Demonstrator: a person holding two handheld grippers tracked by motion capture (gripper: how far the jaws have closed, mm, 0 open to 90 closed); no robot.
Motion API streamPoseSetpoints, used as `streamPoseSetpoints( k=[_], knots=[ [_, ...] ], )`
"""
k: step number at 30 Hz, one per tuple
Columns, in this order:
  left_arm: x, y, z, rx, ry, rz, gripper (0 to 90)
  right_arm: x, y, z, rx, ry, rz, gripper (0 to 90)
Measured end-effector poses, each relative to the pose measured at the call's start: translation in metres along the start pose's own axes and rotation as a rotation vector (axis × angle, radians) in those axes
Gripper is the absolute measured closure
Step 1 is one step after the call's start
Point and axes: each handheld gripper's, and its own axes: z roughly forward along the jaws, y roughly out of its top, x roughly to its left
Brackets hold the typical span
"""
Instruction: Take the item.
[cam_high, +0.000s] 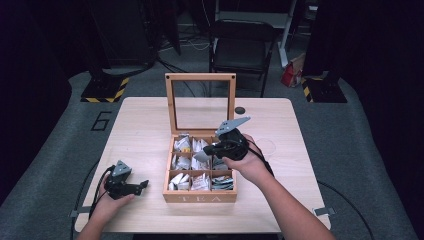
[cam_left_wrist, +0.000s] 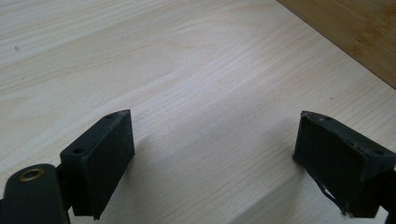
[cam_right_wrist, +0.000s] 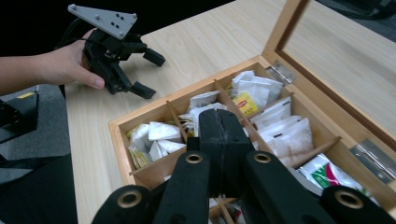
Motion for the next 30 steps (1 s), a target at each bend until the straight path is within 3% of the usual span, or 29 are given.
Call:
streamPoseSetpoints(
  k=[30],
  knots=[
    [0.0, 0.0, 0.0, -0.004, 0.003, 0.005, 11.6, -0.043, -0.023, -0.057, -0.026, -0.156, 0.09, 90.0]
  ],
)
